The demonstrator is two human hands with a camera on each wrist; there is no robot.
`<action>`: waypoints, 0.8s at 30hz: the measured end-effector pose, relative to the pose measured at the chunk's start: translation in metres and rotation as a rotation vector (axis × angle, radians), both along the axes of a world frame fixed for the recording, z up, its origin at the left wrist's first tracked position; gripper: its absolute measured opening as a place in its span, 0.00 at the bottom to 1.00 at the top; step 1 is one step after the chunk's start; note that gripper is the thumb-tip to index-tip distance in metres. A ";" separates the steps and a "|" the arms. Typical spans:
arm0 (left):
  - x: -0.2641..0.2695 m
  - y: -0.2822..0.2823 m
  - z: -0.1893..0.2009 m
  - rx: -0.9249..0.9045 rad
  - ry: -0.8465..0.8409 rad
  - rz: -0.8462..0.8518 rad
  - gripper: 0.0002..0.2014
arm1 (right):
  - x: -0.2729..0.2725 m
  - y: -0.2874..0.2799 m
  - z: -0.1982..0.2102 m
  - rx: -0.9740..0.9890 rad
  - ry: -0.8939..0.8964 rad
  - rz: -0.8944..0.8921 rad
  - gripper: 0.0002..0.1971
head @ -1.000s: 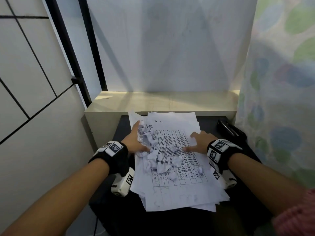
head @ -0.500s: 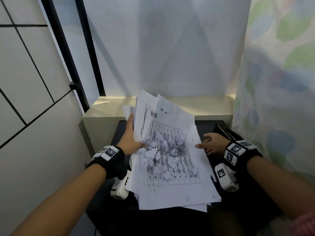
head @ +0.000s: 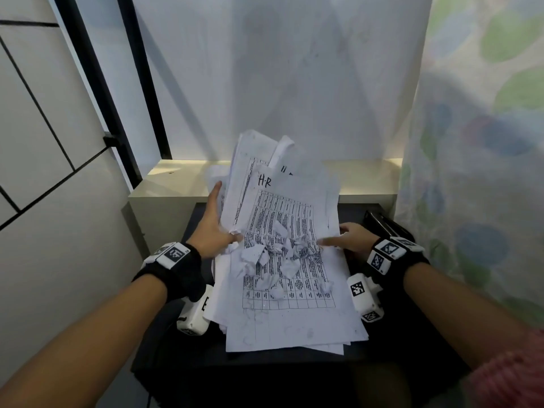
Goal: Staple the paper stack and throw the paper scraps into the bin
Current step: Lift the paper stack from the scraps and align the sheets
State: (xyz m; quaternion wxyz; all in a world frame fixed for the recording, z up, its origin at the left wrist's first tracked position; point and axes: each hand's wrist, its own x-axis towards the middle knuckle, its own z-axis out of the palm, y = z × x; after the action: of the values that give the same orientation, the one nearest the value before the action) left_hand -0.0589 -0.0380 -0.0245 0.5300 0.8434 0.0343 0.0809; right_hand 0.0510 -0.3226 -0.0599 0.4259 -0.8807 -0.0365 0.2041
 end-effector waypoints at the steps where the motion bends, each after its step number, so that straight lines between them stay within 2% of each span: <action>1: 0.001 0.000 0.002 -0.011 -0.008 0.001 0.58 | -0.002 0.002 0.006 0.018 -0.005 -0.011 0.26; 2: 0.003 0.001 0.004 -0.028 -0.018 0.006 0.58 | -0.002 0.003 0.010 0.057 -0.011 -0.032 0.19; 5: 0.006 0.000 0.011 -0.033 -0.040 -0.006 0.58 | 0.000 0.003 0.019 0.207 0.003 -0.140 0.17; 8: 0.007 0.000 0.014 0.032 -0.041 -0.044 0.60 | 0.007 0.001 0.021 0.256 -0.059 -0.199 0.10; 11: 0.008 -0.005 0.018 0.130 -0.015 -0.034 0.60 | 0.010 0.002 0.024 0.262 -0.138 -0.218 0.19; 15: 0.009 -0.013 0.023 0.249 -0.016 -0.006 0.59 | 0.004 0.007 0.035 0.260 -0.177 -0.207 0.22; 20: 0.017 -0.010 0.032 0.159 0.025 0.085 0.60 | -0.002 0.014 0.059 0.336 -0.392 -0.232 0.23; 24: 0.025 -0.007 0.040 0.051 0.090 0.062 0.58 | -0.013 0.019 0.075 0.422 -0.502 -0.214 0.23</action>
State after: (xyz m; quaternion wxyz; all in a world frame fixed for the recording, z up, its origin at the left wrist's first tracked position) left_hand -0.0334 -0.0453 0.0159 0.5033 0.8581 0.0822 0.0603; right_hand 0.0383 -0.3032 0.0150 0.5953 -0.7948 -0.0889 -0.0771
